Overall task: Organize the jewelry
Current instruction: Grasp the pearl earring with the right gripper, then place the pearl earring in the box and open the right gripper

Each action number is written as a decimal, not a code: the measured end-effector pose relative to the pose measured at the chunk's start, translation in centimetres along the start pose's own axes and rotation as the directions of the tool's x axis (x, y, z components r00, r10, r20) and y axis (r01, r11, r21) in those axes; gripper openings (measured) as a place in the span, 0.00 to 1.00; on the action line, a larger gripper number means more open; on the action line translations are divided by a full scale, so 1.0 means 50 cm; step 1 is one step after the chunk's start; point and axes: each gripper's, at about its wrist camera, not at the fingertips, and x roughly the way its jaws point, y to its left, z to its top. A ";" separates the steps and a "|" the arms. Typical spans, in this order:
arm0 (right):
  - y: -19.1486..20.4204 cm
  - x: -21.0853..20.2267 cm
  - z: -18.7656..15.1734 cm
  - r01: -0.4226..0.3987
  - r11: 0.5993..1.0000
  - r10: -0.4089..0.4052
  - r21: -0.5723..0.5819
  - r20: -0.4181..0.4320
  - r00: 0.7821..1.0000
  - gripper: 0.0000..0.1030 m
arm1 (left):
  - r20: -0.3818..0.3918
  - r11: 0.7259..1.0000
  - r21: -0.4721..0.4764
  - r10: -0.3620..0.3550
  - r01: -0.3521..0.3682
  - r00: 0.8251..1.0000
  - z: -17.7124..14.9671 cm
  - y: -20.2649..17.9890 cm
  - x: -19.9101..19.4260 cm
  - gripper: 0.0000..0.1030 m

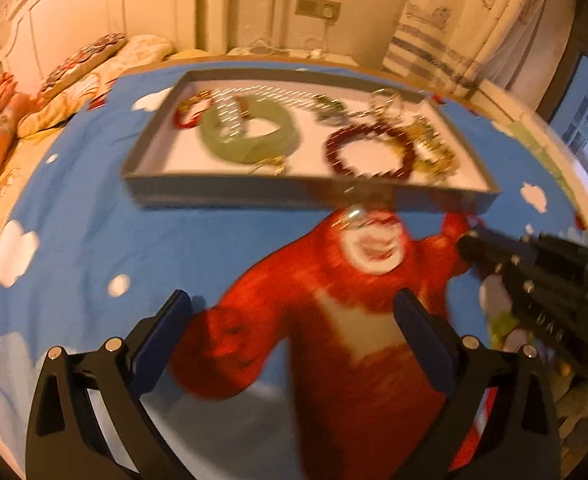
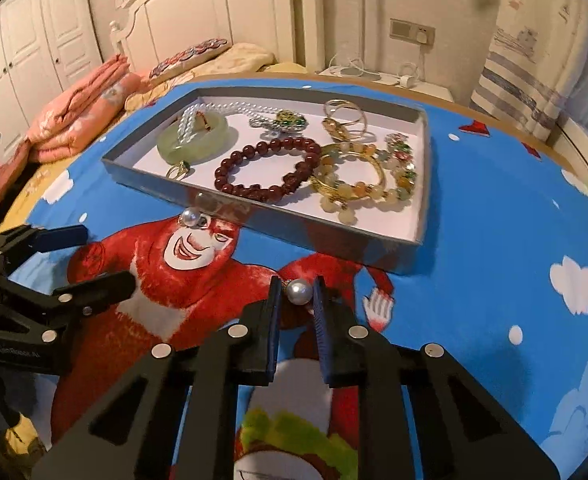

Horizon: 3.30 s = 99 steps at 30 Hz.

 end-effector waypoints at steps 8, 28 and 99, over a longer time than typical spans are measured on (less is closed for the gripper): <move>-0.038 -0.021 -0.014 -0.051 0.996 0.048 0.074 0.036 0.998 0.17 | 0.031 1.000 0.023 0.020 -0.021 0.999 0.048 -0.054 0.046 0.67; -0.048 -0.028 -0.015 -0.091 0.993 0.086 0.081 0.061 0.994 0.17 | 0.071 0.982 0.148 0.105 -0.114 0.992 0.043 -0.103 0.056 0.19; 0.032 -0.005 0.083 0.029 0.985 -0.070 0.170 0.236 0.969 0.84 | 0.331 0.964 -0.138 0.261 -0.227 0.907 0.092 0.073 -0.058 0.98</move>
